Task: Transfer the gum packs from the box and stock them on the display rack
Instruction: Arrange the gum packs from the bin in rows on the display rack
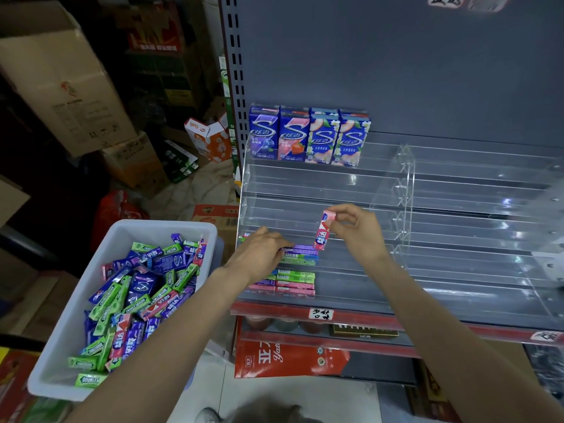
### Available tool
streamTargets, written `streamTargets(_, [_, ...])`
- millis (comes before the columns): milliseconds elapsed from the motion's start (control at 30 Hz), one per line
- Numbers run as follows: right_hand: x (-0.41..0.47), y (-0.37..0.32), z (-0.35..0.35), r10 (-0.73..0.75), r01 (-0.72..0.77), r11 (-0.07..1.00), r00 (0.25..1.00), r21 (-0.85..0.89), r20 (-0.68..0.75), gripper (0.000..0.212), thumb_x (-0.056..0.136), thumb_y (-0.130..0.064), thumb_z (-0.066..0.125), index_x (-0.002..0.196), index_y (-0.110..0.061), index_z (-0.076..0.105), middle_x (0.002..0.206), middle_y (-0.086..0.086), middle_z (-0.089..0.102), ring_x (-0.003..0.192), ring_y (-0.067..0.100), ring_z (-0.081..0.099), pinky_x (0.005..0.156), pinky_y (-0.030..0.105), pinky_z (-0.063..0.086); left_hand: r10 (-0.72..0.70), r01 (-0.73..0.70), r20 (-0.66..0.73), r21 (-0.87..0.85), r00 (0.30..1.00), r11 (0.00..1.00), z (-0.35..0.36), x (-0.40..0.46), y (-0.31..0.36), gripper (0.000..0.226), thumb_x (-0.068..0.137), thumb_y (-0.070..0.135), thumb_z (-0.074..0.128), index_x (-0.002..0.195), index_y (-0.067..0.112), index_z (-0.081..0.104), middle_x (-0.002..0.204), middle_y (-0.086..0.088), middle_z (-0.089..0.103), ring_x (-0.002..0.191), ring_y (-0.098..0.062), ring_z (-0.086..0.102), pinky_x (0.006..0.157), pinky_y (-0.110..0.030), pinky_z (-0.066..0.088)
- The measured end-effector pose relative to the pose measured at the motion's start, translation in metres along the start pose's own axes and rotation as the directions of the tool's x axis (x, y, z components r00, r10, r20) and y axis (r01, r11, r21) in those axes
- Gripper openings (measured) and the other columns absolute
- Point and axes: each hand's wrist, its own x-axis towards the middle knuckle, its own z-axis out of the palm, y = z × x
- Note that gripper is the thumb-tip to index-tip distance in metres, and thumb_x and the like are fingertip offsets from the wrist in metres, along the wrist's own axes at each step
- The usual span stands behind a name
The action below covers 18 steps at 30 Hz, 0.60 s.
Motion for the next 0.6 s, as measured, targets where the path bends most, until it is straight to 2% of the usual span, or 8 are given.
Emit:
streamTargets(167, [0.000, 0.004, 0.009, -0.030, 0.030, 0.999, 1.000, -0.025, -0.004, 0.025, 0.082, 0.001, 0.066, 0.078, -0.022, 0.058, 0.080, -0.005, 0.063, 0.071, -0.001, 0.062, 0.067, 0.016, 0.048, -0.007, 0.007, 0.000, -0.026, 1.000, 1.000, 0.000, 0.001, 0.000, 0.038, 0.099, 0.017, 0.042, 0.135, 0.024, 0.050, 0.135, 0.004, 0.053, 0.118, -0.017, 0.040, 0.098, -0.025, 0.033])
streamTargets(233, [-0.004, 0.008, 0.013, -0.036, 0.037, 0.992, 0.999, -0.117, 0.010, 0.019, 0.083, -0.003, 0.067, 0.080, -0.019, 0.056, 0.082, -0.005, 0.062, 0.070, -0.002, 0.062, 0.065, 0.010, 0.047, -0.006, 0.006, -0.006, -0.034, 1.000, 0.999, -0.001, 0.002, -0.001, 0.037, 0.099, 0.017, 0.043, 0.134, 0.024, 0.052, 0.136, 0.005, 0.054, 0.117, -0.016, 0.040, 0.097, -0.026, 0.033])
streamTargets(333, [-0.011, 0.017, 0.015, -0.068, 0.070, 0.944, 0.998, -0.322, 0.018, 0.007, 0.084, -0.006, 0.067, 0.087, -0.010, 0.062, 0.084, 0.001, 0.066, 0.074, 0.011, 0.064, 0.060, 0.004, 0.043, -0.009, 0.009, 0.003, -0.050, 1.000, 0.999, -0.002, 0.001, -0.002, 0.037, 0.099, 0.016, 0.043, 0.134, 0.024, 0.052, 0.135, 0.005, 0.055, 0.115, -0.016, 0.040, 0.097, -0.028, 0.035])
streamTargets(400, [-0.013, 0.021, 0.014, -0.081, 0.069, 0.901, 0.997, -0.428, -0.010, 0.006, 0.086, -0.007, 0.065, 0.092, -0.006, 0.064, 0.087, 0.007, 0.069, 0.075, 0.013, 0.062, 0.058, 0.003, 0.041, -0.007, 0.007, -0.001, -0.054, 1.000, 0.999, -0.003, -0.001, -0.003, 0.037, 0.099, 0.017, 0.043, 0.134, 0.024, 0.052, 0.135, 0.006, 0.054, 0.116, -0.015, 0.039, 0.098, -0.027, 0.034])
streamTargets(433, [-0.014, 0.022, 0.013, -0.085, 0.064, 0.882, 0.996, -0.467, -0.023, 0.008, 0.087, -0.009, 0.064, 0.094, -0.005, 0.065, 0.090, 0.007, 0.069, 0.077, 0.013, 0.061, 0.060, 0.005, 0.042, 0.000, 0.000, -0.007, -0.049, 1.000, 0.999, -0.002, -0.001, -0.004, 0.037, 0.099, 0.016, 0.043, 0.134, 0.024, 0.052, 0.136, 0.006, 0.053, 0.116, -0.015, 0.039, 0.097, -0.026, 0.033])
streamTargets(533, [-0.016, 0.026, 0.009, -0.102, 0.059, 0.801, 0.994, -0.596, -0.039, 0.011, 0.089, -0.014, 0.062, 0.096, -0.007, 0.069, 0.095, 0.008, 0.071, 0.083, 0.020, 0.067, 0.072, 0.028, 0.053, 0.025, -0.026, -0.027, -0.032, 0.999, 0.999, 0.000, -0.002, -0.004, 0.038, 0.099, 0.015, 0.042, 0.135, 0.023, 0.051, 0.138, 0.008, 0.050, 0.117, -0.014, 0.038, 0.096, -0.023, 0.032])
streamTargets(600, [-0.019, 0.029, 0.010, -0.097, 0.045, 0.715, 0.995, -0.698, -0.034, 0.014, 0.091, -0.017, 0.059, 0.097, -0.009, 0.069, 0.093, 0.009, 0.070, 0.080, 0.025, 0.066, 0.069, 0.031, 0.053, 0.029, -0.030, -0.042, -0.037, 0.999, 0.999, 0.002, -0.002, -0.003, 0.039, 0.098, 0.014, 0.043, 0.135, 0.024, 0.051, 0.138, 0.008, 0.050, 0.117, -0.014, 0.038, 0.098, -0.025, 0.033])
